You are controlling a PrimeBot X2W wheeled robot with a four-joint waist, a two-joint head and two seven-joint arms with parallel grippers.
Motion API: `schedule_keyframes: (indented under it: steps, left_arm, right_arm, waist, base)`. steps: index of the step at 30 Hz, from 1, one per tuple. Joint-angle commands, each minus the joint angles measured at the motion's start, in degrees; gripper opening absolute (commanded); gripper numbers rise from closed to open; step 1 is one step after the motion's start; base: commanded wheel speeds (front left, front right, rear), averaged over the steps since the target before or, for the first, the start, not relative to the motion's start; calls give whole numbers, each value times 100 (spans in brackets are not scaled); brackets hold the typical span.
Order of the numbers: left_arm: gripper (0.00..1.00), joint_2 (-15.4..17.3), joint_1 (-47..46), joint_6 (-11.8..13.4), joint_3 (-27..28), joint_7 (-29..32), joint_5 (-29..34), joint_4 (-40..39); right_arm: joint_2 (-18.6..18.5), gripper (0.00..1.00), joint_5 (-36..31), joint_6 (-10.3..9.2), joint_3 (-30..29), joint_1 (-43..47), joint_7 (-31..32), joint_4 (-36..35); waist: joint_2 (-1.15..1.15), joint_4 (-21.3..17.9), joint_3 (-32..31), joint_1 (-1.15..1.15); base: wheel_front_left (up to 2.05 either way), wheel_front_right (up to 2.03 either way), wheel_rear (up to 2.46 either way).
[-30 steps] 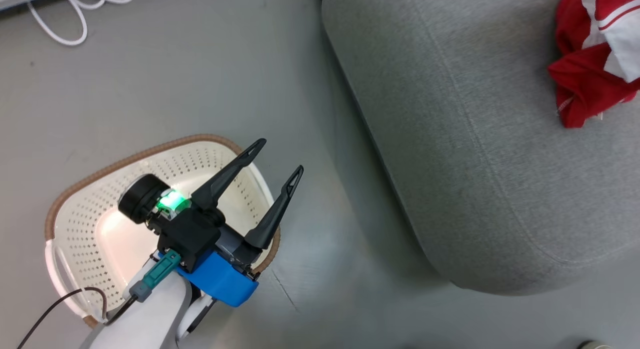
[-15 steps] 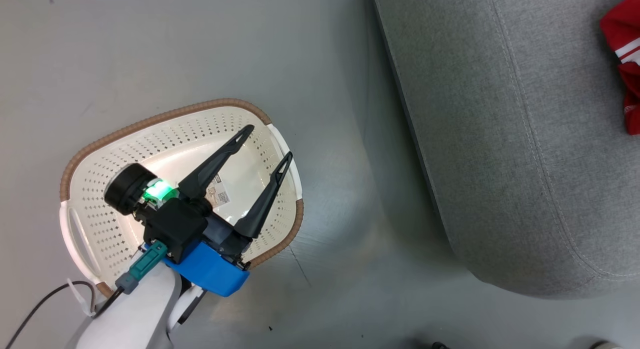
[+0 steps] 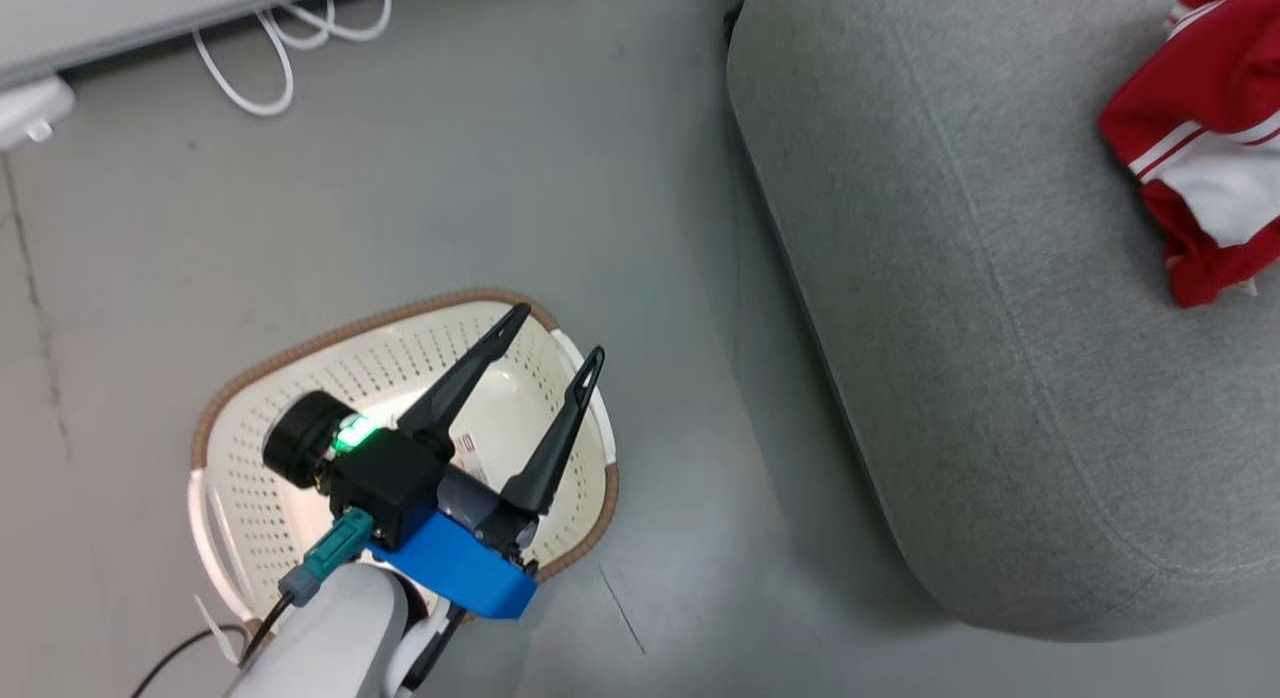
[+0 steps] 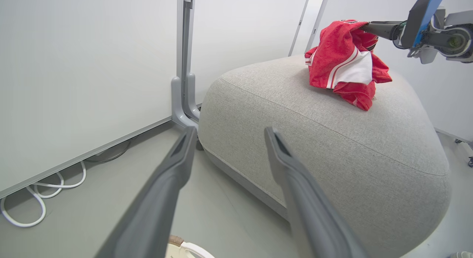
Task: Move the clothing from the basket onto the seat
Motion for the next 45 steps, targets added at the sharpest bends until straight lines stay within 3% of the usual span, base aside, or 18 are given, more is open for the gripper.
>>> schedule_keyframes:
  steps: [1,12,22,33,45]
  left_arm:
    - [100,-21,139,-13,41,-19,-34,52]
    - [100,-445,959,-19,519,-19,-173,284]
    - [100,-657,1545,-20,1158,-19,-149,455]
    - [100,-832,2016,-3,2017,-19,1,667]
    - [100,-954,2284,8,2624,-19,107,881]
  right_arm:
    - [33,100,55,-4,59,151,-2,-41]
    - [118,100,314,-3,642,1158,233,-812]
    - [446,100,498,-3,733,2617,644,-2435]
    - [1274,100,118,-3,475,4260,1096,-4331]
    - [2085,100,-340,-3,303,5481,1199,-5219]
  waist:
    - [0,13,-409,1]
    - [0,214,-1620,1]
    - [0,614,-2175,1]
    - [0,1151,-2600,1]
    - [0,1593,-2834,1]
  base:
    - [0,0,0]
    - [0,0,0]
    - [0,0,0]
    - [0,0,0]
    - [0,0,0]
